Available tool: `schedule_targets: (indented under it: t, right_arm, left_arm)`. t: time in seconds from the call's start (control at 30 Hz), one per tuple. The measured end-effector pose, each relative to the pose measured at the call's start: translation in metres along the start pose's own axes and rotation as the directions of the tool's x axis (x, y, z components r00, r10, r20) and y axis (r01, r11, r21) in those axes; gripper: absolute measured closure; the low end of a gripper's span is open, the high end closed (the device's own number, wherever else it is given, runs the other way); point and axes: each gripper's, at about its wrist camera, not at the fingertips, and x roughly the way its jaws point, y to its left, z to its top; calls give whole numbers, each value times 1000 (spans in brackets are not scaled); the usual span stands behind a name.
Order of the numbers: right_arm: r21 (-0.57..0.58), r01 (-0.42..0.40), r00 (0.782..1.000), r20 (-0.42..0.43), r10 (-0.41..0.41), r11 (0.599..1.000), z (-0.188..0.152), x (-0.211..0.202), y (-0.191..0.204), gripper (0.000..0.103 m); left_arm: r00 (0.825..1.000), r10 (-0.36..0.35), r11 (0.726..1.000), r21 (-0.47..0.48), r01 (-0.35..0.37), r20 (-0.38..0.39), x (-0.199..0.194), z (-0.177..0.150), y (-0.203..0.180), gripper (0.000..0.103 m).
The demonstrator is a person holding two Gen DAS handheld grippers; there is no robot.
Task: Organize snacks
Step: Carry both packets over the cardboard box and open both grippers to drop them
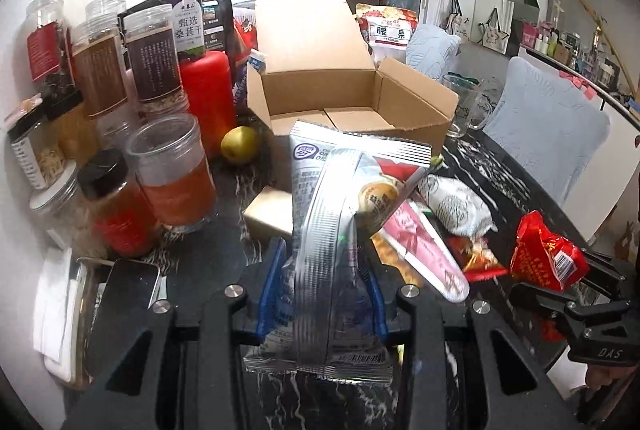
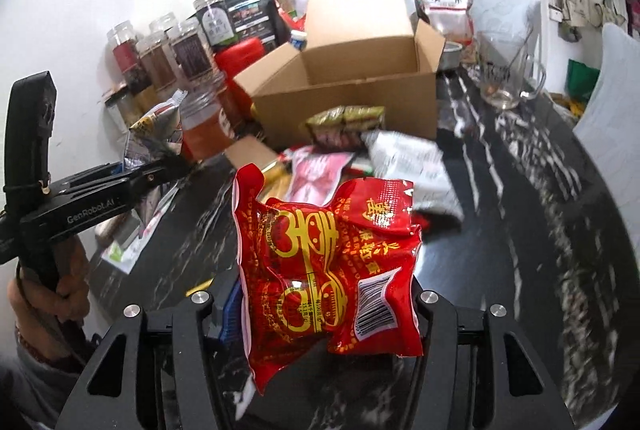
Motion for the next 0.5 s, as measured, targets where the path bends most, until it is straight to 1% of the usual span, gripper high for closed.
schedule_targets:
  t: [0.1,0.23,0.5]
  right_arm:
    - [-9,14,1000,0,-14,1000,17,1,-5,46]
    - [-14,31,1000,5,-31,999,39,5,-15,46]
    - [-8,8,999,31,-8,1000,82,19,-33,46]
  left_arm:
    - [1000,-27,1000,-11,27,-14,7,11,0,66]
    - [999,-31,999,-10,31,-15,12,30,-1,66]
    - [999,-44,999,11,44,18,17,75,-5,66]
